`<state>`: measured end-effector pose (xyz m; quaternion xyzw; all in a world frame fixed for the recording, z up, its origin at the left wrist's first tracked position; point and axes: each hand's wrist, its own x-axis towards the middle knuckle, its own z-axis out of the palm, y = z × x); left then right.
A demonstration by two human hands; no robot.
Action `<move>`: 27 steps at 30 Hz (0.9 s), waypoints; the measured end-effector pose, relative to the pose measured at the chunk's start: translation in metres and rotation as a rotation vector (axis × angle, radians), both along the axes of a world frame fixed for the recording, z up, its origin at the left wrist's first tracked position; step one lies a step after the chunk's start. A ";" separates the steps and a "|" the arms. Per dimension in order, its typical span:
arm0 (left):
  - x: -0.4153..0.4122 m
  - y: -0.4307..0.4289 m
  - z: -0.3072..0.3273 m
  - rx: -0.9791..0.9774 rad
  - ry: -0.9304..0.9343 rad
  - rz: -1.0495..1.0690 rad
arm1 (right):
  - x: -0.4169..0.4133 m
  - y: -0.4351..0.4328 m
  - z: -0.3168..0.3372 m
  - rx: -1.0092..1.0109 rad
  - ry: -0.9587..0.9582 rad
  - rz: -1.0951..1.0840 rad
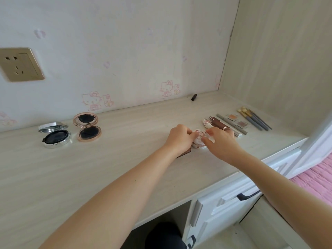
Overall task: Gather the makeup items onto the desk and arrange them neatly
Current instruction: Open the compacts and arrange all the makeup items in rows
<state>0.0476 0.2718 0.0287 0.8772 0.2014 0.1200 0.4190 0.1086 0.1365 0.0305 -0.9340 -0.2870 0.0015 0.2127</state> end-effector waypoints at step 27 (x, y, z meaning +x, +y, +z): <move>-0.065 0.004 0.023 -0.786 -0.386 0.118 | -0.055 0.009 0.027 0.555 0.155 0.207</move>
